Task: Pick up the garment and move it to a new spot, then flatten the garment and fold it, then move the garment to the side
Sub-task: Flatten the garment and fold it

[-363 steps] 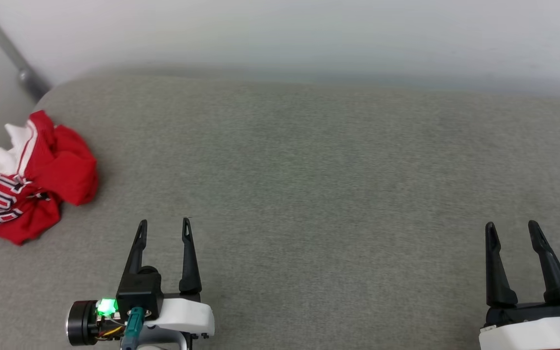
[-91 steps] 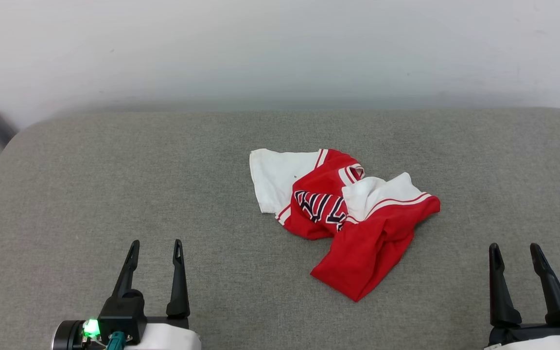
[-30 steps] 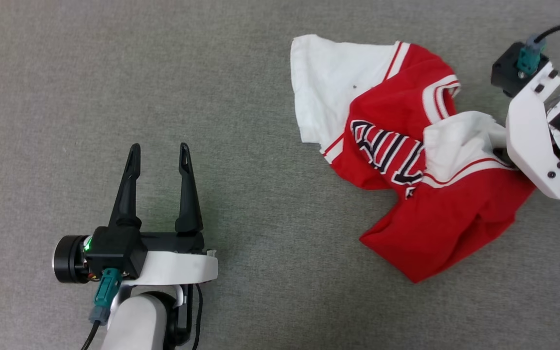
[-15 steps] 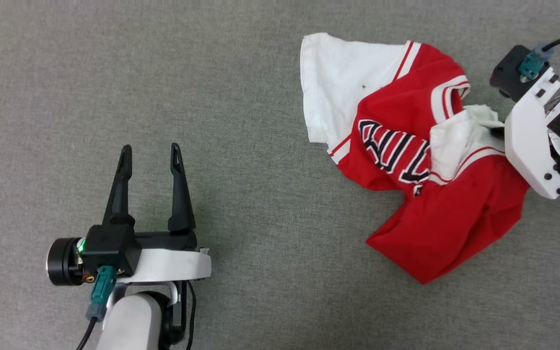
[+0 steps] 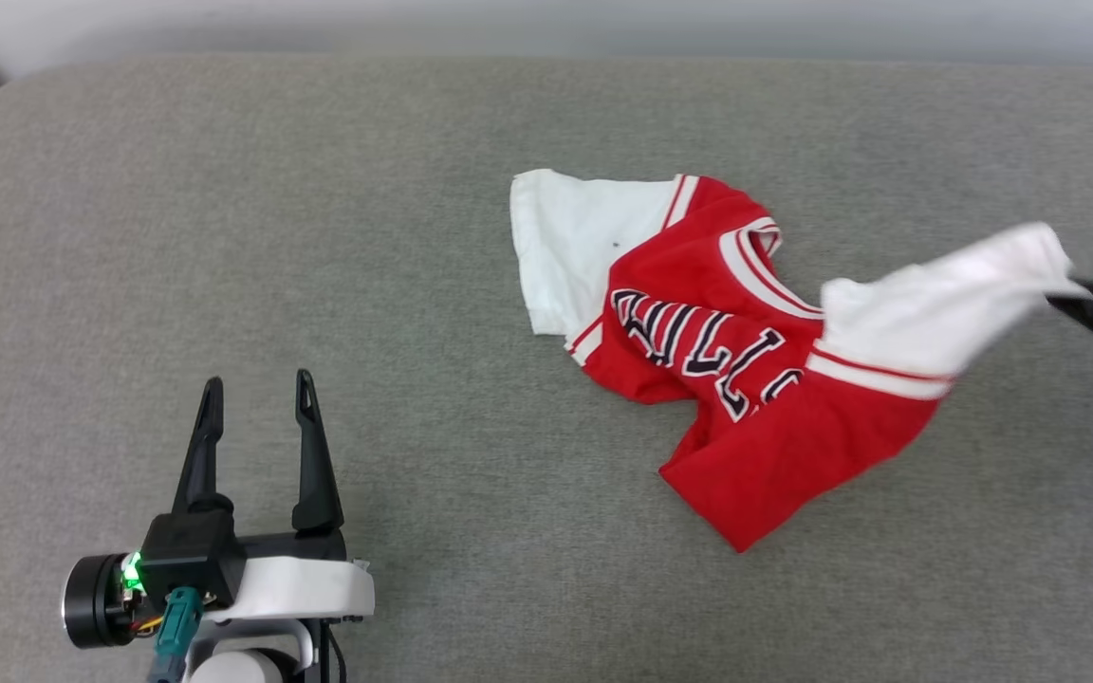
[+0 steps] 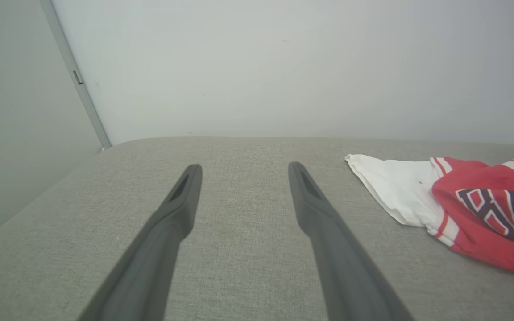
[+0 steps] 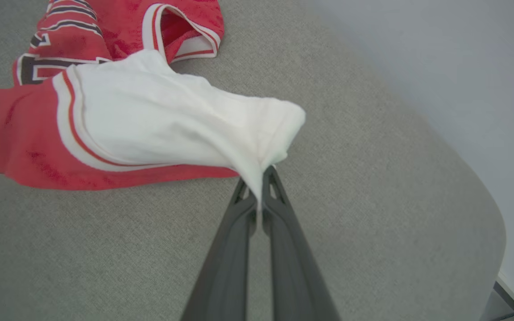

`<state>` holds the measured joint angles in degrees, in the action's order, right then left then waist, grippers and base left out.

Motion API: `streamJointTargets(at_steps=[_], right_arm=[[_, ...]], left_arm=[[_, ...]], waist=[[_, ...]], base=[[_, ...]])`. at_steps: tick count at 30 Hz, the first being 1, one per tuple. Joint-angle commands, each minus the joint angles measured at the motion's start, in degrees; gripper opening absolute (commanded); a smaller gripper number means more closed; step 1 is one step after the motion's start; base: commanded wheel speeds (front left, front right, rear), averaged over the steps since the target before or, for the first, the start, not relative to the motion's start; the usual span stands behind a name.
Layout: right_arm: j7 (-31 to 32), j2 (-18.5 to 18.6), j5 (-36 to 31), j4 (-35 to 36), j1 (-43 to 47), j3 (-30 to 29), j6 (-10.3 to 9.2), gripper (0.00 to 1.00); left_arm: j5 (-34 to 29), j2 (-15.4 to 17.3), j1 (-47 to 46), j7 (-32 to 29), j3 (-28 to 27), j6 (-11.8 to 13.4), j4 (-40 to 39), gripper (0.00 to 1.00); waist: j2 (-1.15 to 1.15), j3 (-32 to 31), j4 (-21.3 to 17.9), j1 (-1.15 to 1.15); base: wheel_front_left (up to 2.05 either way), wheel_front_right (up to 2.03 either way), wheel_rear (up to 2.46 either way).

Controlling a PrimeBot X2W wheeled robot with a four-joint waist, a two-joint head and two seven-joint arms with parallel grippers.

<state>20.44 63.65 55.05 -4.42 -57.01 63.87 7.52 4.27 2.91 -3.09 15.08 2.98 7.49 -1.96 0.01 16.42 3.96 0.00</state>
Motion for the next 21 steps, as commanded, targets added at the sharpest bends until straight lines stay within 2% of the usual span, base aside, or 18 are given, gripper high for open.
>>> streamJointTargets(at_steps=[1,4,6,13,16,17,18,19,21], right_arm=[[-0.96,1.08,0.85,-0.07,3.20,-0.28,-0.06,0.00],[-3.34,3.72,2.67,-1.69,11.38,-1.04,-0.07,0.00],[-4.43,3.80,3.04,-3.88,16.99,-0.59,-0.07,0.00],[-7.91,-3.57,4.77,-15.54,31.52,-0.65,-0.06,0.00],[-10.05,-6.67,4.64,-18.79,33.82,-1.98,-0.06,0.00],[-11.31,-7.30,4.48,-19.39,33.58,-3.14,-0.09,0.22],[-12.80,-7.35,4.29,-19.85,33.15,-4.57,-0.09,0.66],[-14.53,-7.12,3.83,-20.22,32.55,-6.30,-0.09,1.00],[-17.31,-6.09,2.69,-20.25,31.77,-9.08,-0.08,1.00]], left_arm=[[-0.16,-0.05,0.84,0.13,-0.42,-0.16,-0.24,1.00],[-0.10,-0.02,1.87,0.13,-0.85,-0.28,-0.48,1.00],[-0.21,-0.02,2.18,0.13,-1.11,-0.44,-0.43,1.00],[-0.86,-0.01,1.65,0.14,-1.05,-1.26,0.16,1.00],[-1.06,-0.03,2.01,0.13,-1.27,-1.43,0.46,1.00],[-1.13,-0.02,2.35,0.13,-1.45,-1.49,0.56,1.00],[-1.25,-0.03,2.70,0.13,-1.59,-1.57,0.69,1.00],[-1.35,-0.03,3.04,0.13,-1.77,-1.67,0.86,1.00],[-1.48,-0.02,3.38,0.14,-2.04,-1.73,1.12,1.00]], waist=[[-0.01,-1.49,-1.70,0.00],[-0.01,-1.97,-2.73,0.00],[-0.01,-2.05,-3.35,0.00],[-0.01,-2.01,-3.99,0.00],[-0.01,-2.59,-4.21,0.00],[-0.01,-2.97,-4.36,0.00],[-0.01,-3.41,-4.49,0.00],[-0.01,-3.91,-4.59,0.00],[-0.01,-5.05,-4.76,0.00]], base=[[0.00,0.00,0.00],[0.00,0.00,0.00],[0.00,0.00,0.00],[0.00,0.00,0.00],[0.00,0.00,0.00],[0.00,0.00,0.00],[0.00,0.00,0.00],[0.00,0.00,0.00],[0.00,0.00,0.00]])
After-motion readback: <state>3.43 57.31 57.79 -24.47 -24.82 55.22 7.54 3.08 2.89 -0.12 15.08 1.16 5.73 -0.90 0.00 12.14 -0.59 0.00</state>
